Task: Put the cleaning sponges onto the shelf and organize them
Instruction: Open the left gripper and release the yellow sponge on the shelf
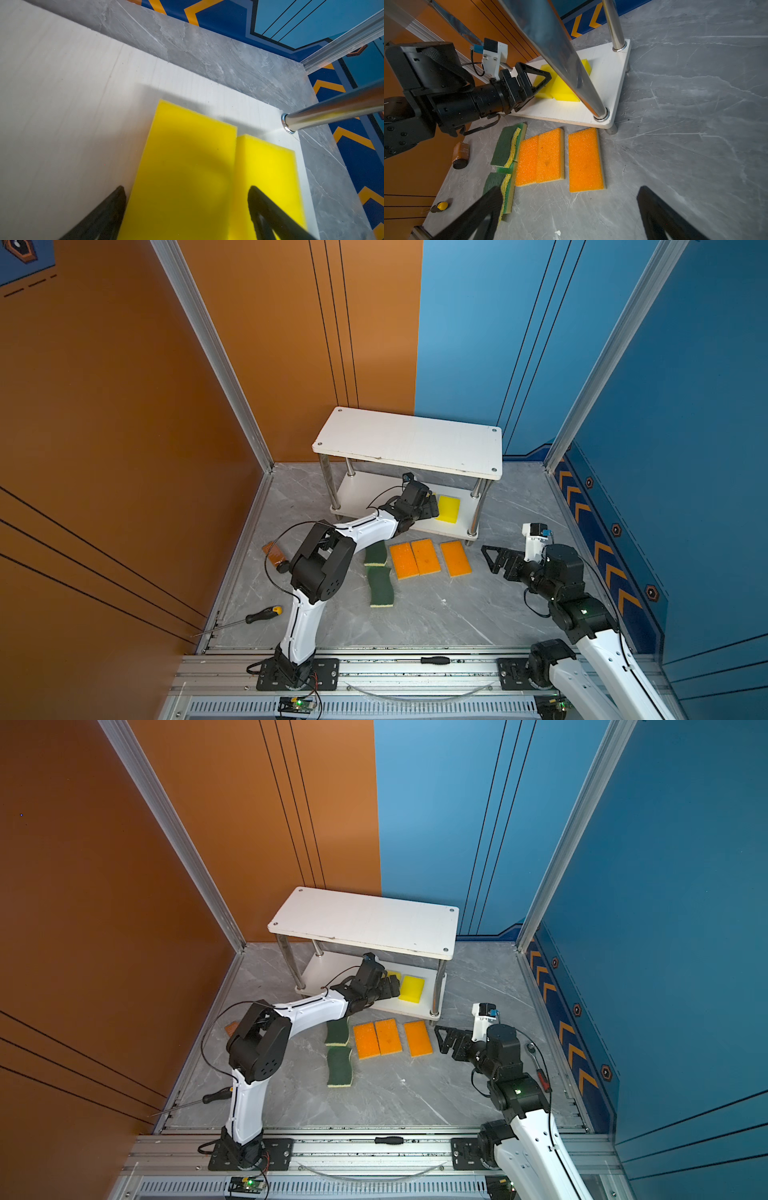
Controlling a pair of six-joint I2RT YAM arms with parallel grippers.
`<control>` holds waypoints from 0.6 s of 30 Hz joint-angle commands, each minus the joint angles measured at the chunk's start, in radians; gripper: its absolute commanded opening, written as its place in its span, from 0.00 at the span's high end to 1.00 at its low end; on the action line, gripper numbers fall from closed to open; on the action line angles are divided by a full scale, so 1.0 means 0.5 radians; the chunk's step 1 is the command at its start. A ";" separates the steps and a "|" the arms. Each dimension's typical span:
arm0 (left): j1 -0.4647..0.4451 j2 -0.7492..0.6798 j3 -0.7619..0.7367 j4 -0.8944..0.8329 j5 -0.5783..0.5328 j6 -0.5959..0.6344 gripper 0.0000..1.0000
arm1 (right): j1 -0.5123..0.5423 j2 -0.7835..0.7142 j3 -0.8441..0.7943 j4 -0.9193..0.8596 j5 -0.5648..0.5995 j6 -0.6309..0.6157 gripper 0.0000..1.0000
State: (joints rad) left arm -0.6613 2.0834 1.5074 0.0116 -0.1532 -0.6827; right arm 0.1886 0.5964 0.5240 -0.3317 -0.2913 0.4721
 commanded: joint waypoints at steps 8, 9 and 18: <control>0.003 -0.022 -0.080 -0.094 -0.022 -0.023 0.05 | -0.015 -0.024 -0.033 -0.033 -0.010 0.001 0.00; 0.003 -0.025 -0.085 -0.091 -0.022 -0.025 0.05 | -0.013 -0.024 -0.037 -0.033 -0.013 0.001 0.00; 0.002 -0.052 -0.114 -0.079 -0.031 -0.033 0.03 | -0.015 -0.036 -0.033 -0.038 -0.016 0.004 0.00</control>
State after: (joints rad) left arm -0.6617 2.0758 1.4868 0.0380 -0.1570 -0.6823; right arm 0.1886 0.5919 0.5236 -0.3317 -0.2916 0.4725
